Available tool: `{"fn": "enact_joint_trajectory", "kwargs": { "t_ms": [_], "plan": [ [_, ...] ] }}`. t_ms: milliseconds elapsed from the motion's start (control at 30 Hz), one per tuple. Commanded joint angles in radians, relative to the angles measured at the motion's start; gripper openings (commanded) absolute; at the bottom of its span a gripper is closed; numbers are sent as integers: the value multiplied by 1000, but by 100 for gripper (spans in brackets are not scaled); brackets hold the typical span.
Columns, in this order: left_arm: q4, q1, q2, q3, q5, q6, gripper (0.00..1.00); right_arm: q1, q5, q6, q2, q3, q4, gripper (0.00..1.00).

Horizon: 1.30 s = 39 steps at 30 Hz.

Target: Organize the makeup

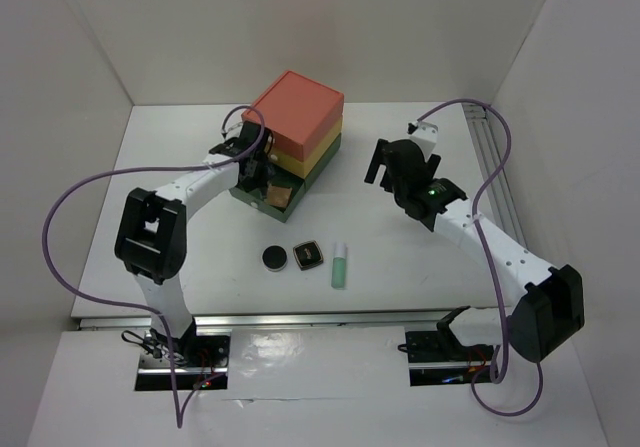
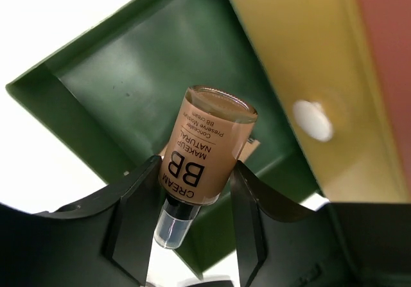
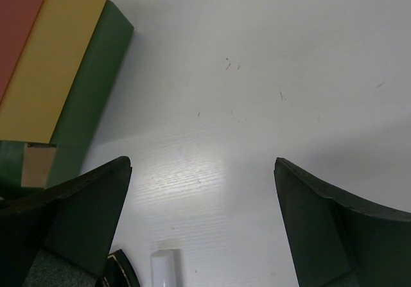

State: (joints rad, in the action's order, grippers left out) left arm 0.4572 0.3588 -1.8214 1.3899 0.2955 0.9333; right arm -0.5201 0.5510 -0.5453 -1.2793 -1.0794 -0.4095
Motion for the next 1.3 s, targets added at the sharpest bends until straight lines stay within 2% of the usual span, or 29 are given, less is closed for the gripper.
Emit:
{"fn": "enact_joint_trajectory", "kwargs": {
  "t_ms": [0,67,133,167,267,433,567,600,733,867,1000,1167,1267],
  "plan": [
    [-8,-9,-26,38,-58,-25,52,5,-4,-14,37,12,-43,100],
    [-8,-9,-35,47,-70,-25,58,5,-3,-15,37,12,-52,100],
    [1,-9,-44,57,-70,-25,70,5,-36,-5,60,12,-61,100],
    [1,-9,-44,57,-70,-36,70,5,-48,10,60,12,-61,100],
    [1,-9,-24,57,-70,-47,81,5,-97,42,83,21,-71,100],
    [11,-9,26,48,-94,-80,82,-37,-199,128,103,39,-92,100],
    [29,0,109,18,-114,-111,87,-113,-247,140,58,59,-146,100],
    [29,12,134,5,-114,-111,91,-148,-247,102,45,70,-158,100],
    [64,48,290,-93,-66,-111,95,-225,-255,-11,-17,122,-167,98],
    [92,94,477,-248,-47,-68,100,-270,-269,-96,-64,211,-63,98],
    [126,141,690,-435,-47,-45,100,-311,-307,-139,-123,269,70,93],
    [201,203,849,-598,-47,51,100,-330,-316,-139,-186,279,165,89],
    [212,212,919,-634,-47,73,100,-330,-338,-151,-218,288,227,84]
  ]
}}
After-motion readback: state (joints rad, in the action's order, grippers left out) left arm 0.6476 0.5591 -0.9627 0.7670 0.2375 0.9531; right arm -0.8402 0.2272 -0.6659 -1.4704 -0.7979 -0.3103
